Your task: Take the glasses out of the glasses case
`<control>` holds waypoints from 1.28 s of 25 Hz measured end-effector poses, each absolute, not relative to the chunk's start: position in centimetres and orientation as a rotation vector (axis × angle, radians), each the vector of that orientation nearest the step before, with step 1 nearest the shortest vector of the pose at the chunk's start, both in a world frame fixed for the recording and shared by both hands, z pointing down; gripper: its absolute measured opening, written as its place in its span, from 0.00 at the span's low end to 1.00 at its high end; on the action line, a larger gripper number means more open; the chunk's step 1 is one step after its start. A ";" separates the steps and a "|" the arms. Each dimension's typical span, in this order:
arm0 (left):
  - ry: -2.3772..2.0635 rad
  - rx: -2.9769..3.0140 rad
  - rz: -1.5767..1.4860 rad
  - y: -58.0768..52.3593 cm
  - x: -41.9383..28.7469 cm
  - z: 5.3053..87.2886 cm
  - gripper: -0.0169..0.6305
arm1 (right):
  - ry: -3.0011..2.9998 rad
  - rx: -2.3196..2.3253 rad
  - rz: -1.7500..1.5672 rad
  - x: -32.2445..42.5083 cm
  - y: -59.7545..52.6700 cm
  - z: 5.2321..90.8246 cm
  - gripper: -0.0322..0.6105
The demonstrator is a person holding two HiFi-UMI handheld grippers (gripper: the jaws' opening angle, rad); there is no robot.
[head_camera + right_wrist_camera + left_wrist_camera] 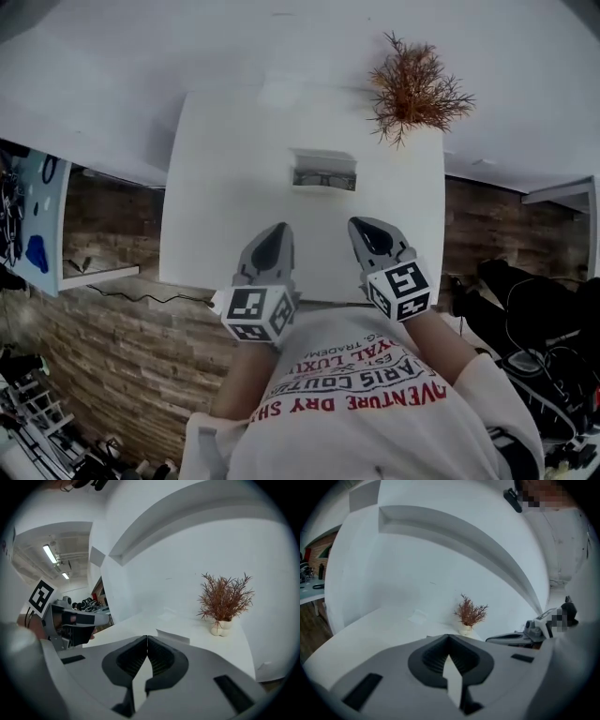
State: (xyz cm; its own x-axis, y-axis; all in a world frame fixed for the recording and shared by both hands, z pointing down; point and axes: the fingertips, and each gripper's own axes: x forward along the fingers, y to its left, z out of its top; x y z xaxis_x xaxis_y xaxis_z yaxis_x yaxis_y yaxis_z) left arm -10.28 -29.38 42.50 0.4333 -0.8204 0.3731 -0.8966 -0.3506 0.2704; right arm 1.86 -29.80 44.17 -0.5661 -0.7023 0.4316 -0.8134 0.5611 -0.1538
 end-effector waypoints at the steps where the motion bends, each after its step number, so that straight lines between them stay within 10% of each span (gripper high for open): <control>1: -1.430 2.269 0.250 -30.3 -10.3 42.8 0.03 | -2.466 1.235 0.495 1.5 -30.5 44.4 0.07; 32: -1.193 2.140 0.389 -38.4 -12.3 52.3 0.03 | -2.061 0.669 0.185 -1.8 -42.2 57.7 0.18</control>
